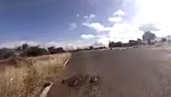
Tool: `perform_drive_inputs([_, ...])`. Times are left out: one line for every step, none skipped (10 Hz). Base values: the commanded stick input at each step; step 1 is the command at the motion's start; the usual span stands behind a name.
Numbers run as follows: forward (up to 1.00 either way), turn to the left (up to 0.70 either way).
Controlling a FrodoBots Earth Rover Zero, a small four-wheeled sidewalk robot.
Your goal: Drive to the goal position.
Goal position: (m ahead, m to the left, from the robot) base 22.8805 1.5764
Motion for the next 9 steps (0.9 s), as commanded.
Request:
perform_drive_inputs([0.50, 0.00])
perform_drive_inputs([0.50, 0.00])
perform_drive_inputs([0.50, 0.00])
perform_drive_inputs([0.50, 0.00])
perform_drive_inputs([0.50, 0.00])
perform_drive_inputs([0.50, 0.00])
perform_drive_inputs([0.50, 0.00])
perform_drive_inputs([0.50, 0.00])
perform_drive_inputs([0.50, 0.00])
